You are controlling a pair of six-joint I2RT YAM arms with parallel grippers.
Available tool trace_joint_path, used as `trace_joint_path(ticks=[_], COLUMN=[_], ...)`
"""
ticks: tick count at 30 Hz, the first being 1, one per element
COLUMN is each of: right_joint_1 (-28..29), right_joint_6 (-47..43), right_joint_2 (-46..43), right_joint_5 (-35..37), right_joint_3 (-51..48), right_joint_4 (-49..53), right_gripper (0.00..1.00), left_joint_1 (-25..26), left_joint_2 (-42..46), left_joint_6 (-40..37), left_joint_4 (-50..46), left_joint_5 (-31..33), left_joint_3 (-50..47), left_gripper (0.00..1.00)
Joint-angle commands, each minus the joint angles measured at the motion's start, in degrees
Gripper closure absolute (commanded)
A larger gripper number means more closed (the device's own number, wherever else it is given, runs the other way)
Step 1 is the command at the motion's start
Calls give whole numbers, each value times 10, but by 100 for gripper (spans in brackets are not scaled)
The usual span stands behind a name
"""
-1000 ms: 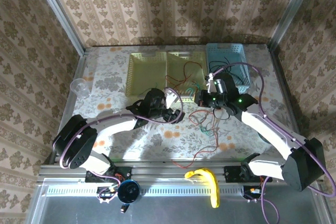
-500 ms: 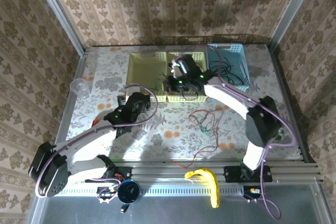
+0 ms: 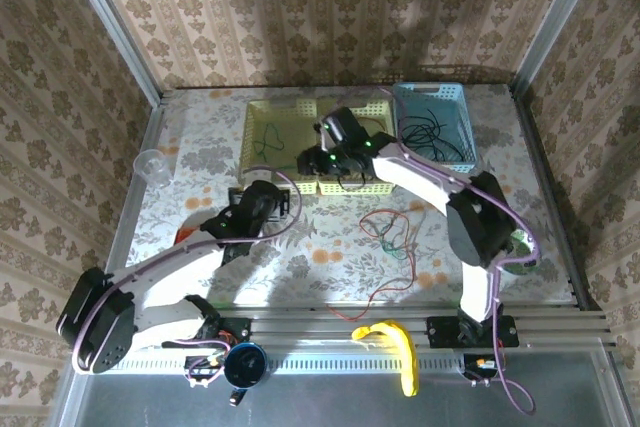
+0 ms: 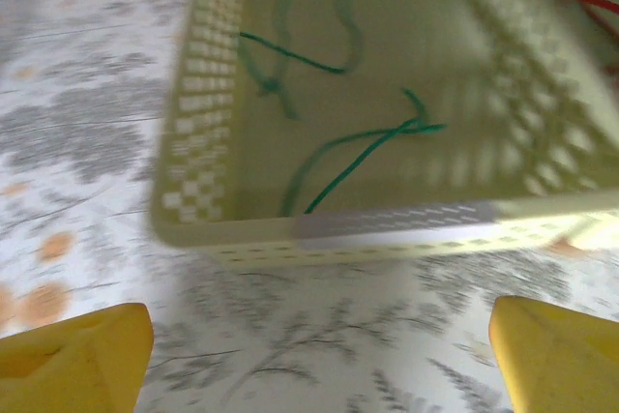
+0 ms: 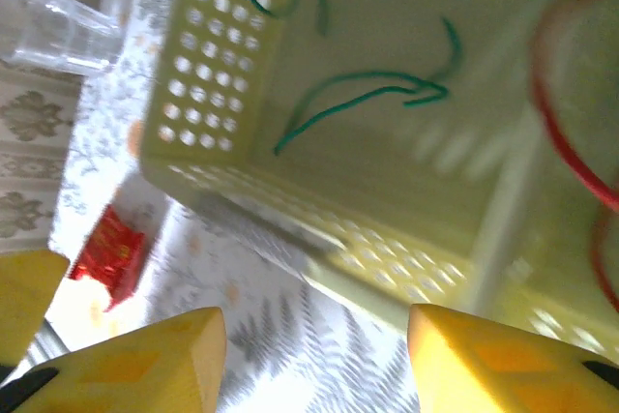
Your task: Untangle the cables
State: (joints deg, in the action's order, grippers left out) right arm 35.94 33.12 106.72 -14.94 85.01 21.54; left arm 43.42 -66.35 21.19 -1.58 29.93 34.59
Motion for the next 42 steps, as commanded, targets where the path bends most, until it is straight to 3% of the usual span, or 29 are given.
trace_joint_path(ticks=[1,8,13,21,34,39,42], right_joint_1=[-1,-25,-91,-119,-136,-140,-141], right_joint_6=[13,154,190,145,121,119,115], right_joint_2=[-115,-306,-354,-308,-235,-233,-231], right_joint_5=[109,245,230,197,150,149,143], right_joint_3=[-107,-354,-422,-445,-453,-457,-457], right_joint_4=[33,89,85,99,52,45,43], right_gripper=[46,46,47,53,60,67,79], left_joint_1=[22,78,113,164,169,169,169], left_joint_2=[-37,-169,-255,-350,-453,-480,-487], left_joint_6=[-84,-172,-193,-231,-258,-259,-261], left_joint_4=[78,83,55,31,-2,-7,-10], left_joint_5=[-113,-308,-380,-391,-429,-439,-446], left_joint_3=[18,97,160,236,333,354,368], left_gripper=[9,9,10,16,34,42,48])
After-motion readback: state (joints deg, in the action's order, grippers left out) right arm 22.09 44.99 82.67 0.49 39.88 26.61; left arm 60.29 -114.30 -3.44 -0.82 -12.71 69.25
